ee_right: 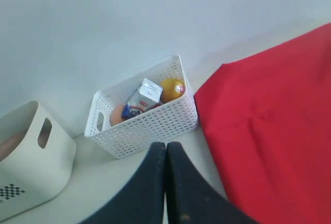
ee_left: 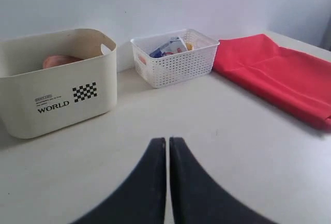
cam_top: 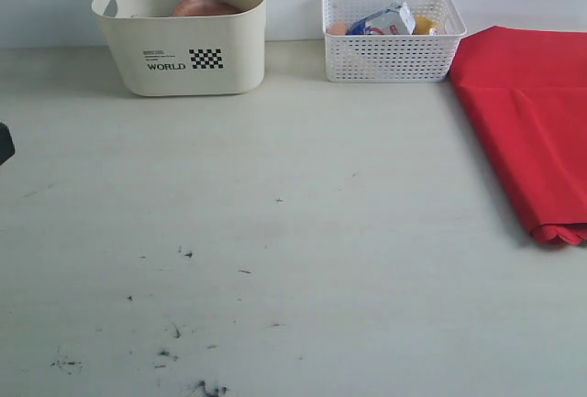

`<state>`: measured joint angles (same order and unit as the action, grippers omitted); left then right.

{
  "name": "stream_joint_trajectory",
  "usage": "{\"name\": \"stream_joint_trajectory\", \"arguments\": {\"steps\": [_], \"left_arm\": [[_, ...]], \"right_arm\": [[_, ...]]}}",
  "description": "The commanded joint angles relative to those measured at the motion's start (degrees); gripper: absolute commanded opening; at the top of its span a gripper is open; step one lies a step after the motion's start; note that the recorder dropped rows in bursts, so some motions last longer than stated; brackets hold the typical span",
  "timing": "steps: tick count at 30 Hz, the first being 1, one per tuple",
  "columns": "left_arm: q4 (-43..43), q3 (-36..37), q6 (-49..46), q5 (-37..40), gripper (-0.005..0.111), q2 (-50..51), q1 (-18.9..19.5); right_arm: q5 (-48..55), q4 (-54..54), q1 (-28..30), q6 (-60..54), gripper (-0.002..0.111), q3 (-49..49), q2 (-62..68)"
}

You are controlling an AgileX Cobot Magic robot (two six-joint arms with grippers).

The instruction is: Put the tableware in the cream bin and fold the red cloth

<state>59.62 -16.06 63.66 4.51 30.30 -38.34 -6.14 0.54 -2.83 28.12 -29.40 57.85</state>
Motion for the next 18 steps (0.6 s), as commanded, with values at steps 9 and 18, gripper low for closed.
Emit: {"name": "stream_joint_trajectory", "arguments": {"steps": [9,18], "left_arm": [[0.21,9.37,-0.34,-8.45,0.005,-25.26,27.56],[-41.12,15.77,-42.91,-9.41,0.005,-30.30,37.62]], "right_arm": [[0.05,-0.02,-0.20,0.22,0.000,0.40,-5.06],[0.05,-0.02,-0.20,0.33,0.000,0.40,-5.05]]}}
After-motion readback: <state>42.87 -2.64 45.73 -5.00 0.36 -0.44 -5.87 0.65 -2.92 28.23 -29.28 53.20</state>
